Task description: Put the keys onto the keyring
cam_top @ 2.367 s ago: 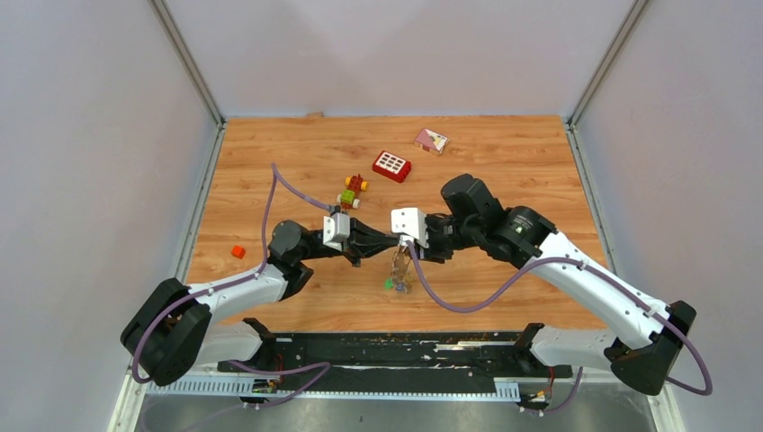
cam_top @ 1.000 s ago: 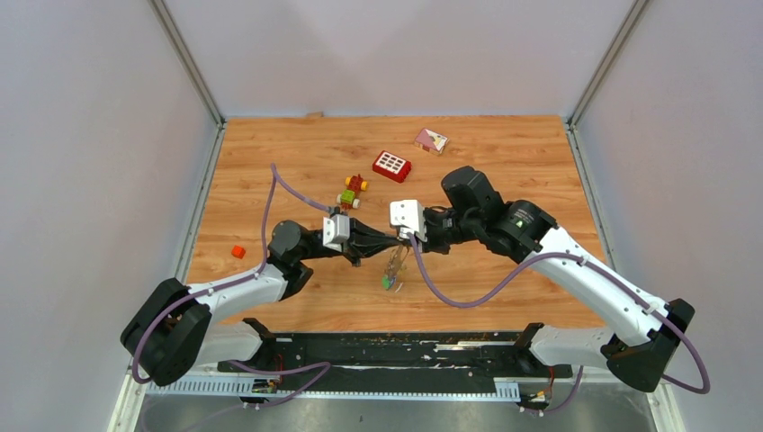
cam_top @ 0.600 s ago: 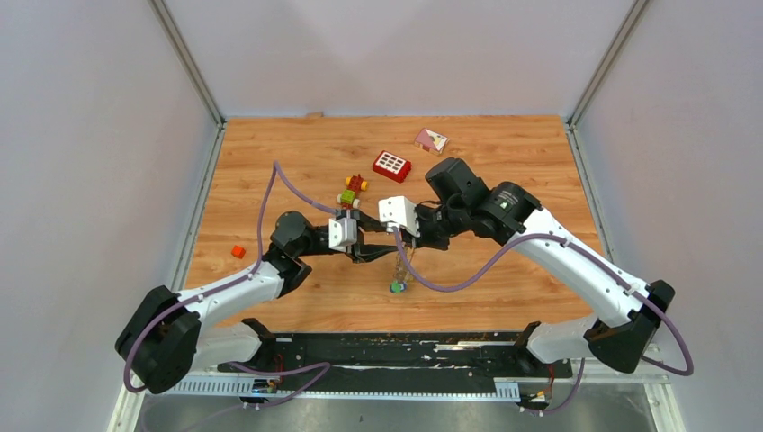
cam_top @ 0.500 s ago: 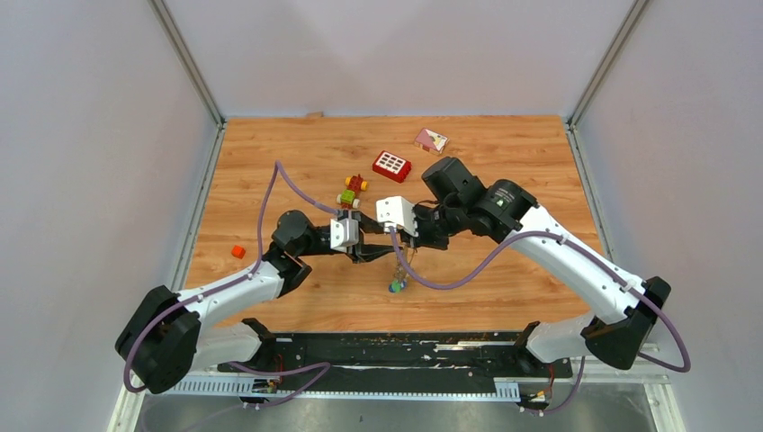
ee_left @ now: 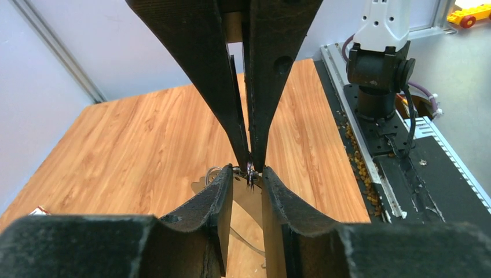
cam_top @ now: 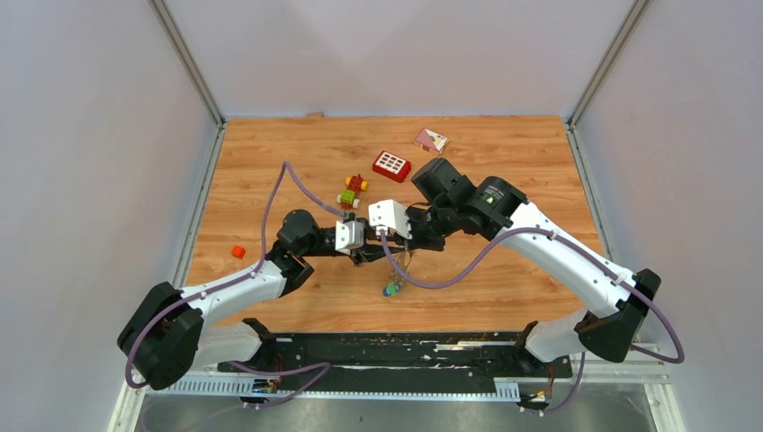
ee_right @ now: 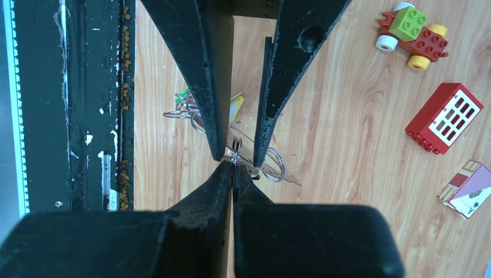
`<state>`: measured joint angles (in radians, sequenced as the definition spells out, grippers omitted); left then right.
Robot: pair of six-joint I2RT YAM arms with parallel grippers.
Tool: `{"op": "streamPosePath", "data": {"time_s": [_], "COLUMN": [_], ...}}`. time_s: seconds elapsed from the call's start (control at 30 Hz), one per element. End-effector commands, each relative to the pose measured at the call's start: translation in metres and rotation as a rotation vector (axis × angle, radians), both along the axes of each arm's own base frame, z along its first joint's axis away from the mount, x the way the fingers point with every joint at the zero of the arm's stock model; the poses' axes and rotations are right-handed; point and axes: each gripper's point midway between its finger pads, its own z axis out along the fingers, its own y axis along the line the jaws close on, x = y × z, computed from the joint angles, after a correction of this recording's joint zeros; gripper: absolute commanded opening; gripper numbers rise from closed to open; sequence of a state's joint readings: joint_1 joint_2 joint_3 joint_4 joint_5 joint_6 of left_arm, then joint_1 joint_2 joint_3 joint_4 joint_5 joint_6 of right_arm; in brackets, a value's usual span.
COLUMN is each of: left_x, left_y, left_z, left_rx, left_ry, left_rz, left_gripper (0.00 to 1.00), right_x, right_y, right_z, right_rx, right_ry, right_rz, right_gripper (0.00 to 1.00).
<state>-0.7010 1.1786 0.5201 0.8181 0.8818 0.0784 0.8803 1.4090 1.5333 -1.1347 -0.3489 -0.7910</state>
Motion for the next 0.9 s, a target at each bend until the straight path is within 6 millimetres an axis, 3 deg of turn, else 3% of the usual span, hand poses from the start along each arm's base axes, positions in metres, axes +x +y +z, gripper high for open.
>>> {"op": "streamPosePath", "data": {"time_s": [0.0,0.17,0.4,0.5,0.57,0.7,0.87], "left_x": [0.001,0.0,0.0,0.0,0.001,0.003,0.005], "left_y": [-0.004,-0.001,-0.001,-0.002,-0.002,0.001,0.009], "left_z": [0.02,0.024,0.022,0.021,0.02,0.023,0.038], "left_rx": [-0.038,-0.056,-0.051,-0.048,-0.044,-0.06,-0.141], "left_ry": [-0.057,-0.069,-0.064,-0.061,-0.057,-0.039,-0.003], "left_rz": [-0.009,0.004,0.007,0.004,0.004,0.033,0.055], "left_gripper": [0.31,0.28,0.17,0.1,0.0,0.0,0.0], "right_x": [0.004,0.003,0.002,0.002,0.001,0.004,0.007], "right_y": [0.008,0.006,0.005,0.005,0.005,0.005,-0.003], "right_z": [0.016,0.013,0.012,0.011,0.011,0.011,0.008], "right_rx": [0.034,0.029,0.031,0.032,0.034,0.042,0.067], "right_ry": [-0.035,-0.035,-0.035,-0.033,-0.033,-0.049,-0.087], "right_rz": [0.004,0.002,0.0,0.0,0.0,-0.012,-0.045], "right_gripper": [0.0,0.0,0.0,0.0,0.0,0.0,0.2]}}
